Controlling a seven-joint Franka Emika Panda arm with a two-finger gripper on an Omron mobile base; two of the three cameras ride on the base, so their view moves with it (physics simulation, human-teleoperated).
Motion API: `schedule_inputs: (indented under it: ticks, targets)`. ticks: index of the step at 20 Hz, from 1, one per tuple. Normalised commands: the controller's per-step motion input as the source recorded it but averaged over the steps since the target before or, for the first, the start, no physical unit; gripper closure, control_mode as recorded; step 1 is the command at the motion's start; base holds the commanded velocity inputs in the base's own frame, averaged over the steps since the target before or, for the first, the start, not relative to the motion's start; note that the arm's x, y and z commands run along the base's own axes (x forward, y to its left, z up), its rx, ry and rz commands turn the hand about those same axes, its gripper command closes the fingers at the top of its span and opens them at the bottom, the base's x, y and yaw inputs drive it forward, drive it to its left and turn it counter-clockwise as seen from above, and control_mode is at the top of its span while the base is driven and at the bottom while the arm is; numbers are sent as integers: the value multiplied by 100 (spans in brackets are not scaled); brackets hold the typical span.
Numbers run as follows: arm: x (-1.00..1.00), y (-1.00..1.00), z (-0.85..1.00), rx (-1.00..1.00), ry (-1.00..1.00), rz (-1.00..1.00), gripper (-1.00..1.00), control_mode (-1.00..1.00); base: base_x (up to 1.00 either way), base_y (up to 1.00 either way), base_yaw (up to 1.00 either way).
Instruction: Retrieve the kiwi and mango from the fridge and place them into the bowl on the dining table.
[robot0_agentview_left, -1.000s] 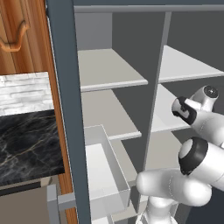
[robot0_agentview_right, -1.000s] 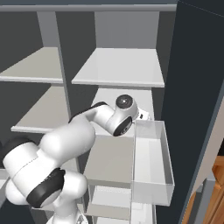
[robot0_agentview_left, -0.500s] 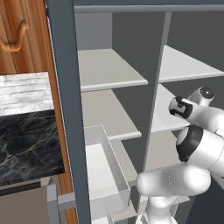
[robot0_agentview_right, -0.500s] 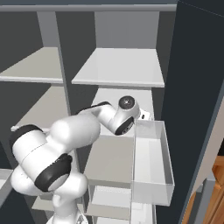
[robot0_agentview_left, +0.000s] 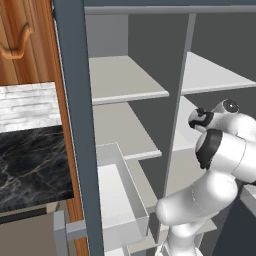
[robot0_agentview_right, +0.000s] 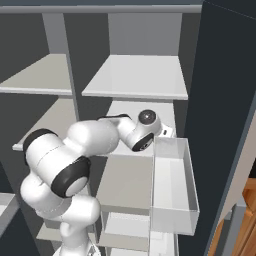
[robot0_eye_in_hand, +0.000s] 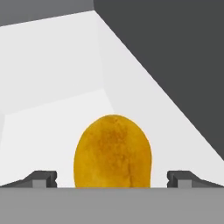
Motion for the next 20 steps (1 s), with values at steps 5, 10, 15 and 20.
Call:
schedule_inputs:
  ticks: [5, 10, 15, 20]
  targets:
    - [10, -16, -16, 1, 0, 0, -100, -100, 0, 0, 0]
    - [8, -12, -25, 1, 0, 0, -100, -100, 0, 0, 0]
    - [20, -4, -24, 0, 0, 0, -100, -100, 0, 0, 0]
    - [15, 0, -17, 0, 1, 0, 100, -100, 0, 0, 0]
